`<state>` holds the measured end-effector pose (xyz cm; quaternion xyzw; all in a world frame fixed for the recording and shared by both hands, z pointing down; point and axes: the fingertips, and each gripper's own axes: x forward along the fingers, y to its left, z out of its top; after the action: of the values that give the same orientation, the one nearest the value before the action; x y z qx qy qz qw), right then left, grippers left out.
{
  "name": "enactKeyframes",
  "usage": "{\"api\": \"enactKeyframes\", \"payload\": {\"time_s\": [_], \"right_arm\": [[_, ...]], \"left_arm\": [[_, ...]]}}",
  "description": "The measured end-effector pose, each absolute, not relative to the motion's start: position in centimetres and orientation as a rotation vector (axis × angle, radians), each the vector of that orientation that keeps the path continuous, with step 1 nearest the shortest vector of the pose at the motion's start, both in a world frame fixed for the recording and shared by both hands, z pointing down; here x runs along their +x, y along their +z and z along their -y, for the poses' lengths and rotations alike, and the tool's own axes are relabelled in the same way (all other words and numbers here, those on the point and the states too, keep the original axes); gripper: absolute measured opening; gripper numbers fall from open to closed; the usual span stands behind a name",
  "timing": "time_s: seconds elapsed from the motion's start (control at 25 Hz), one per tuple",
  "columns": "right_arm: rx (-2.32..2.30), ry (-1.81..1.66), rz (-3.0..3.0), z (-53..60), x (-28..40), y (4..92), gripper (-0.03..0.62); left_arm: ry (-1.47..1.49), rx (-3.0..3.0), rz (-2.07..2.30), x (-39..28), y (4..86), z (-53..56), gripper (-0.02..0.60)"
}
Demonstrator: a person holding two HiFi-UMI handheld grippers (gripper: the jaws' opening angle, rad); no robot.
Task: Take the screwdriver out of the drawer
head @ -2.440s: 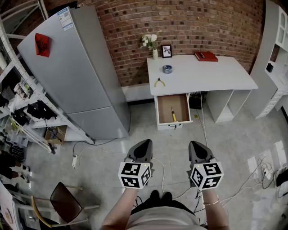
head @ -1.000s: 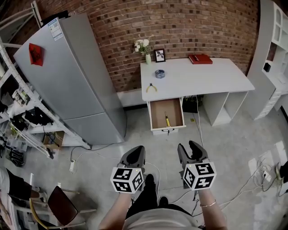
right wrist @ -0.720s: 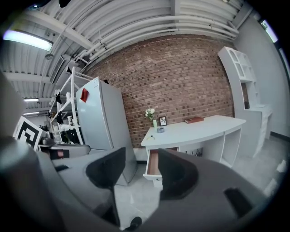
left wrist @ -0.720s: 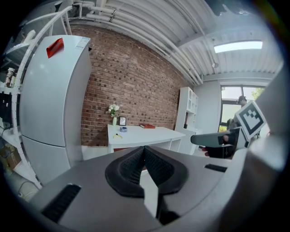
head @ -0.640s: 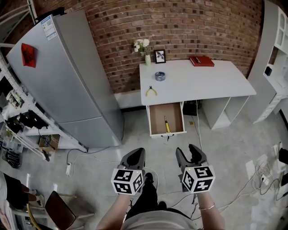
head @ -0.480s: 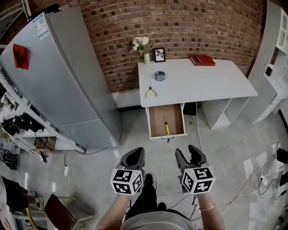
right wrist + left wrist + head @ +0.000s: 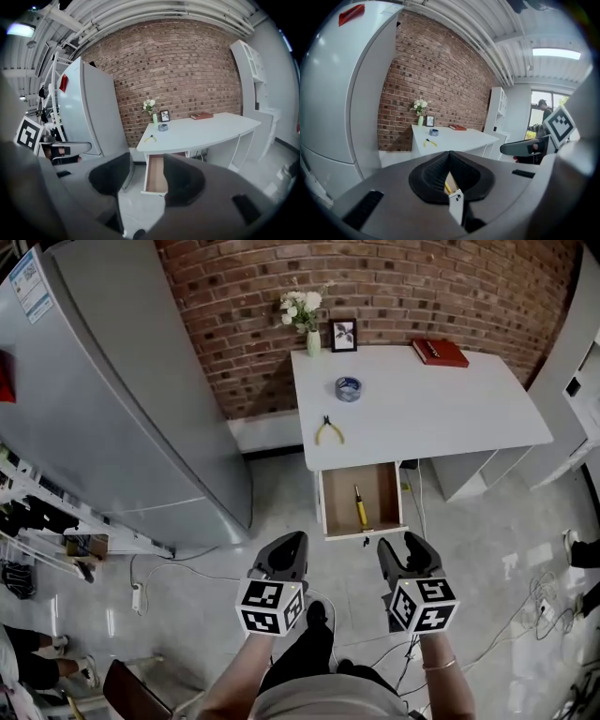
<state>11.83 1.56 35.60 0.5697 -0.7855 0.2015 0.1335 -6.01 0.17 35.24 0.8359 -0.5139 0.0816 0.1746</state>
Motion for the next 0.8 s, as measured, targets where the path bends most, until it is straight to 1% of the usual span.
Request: {"api": "enactKeyframes", "payload": {"time_s": [0.28,0.8], "right_arm": [[1.668,0.644,2.185,2.2,10.5,37.6,0.21],[1.602,0.719,2.085,7.7,9.7,43.9,0.21]], "left_arm": [[0.226,2.352,1.411,-7.9,36.5,4.3,-0.008],[0.267,2.293,1.383,-9.3,40.8,8.0,-0.008]]}}
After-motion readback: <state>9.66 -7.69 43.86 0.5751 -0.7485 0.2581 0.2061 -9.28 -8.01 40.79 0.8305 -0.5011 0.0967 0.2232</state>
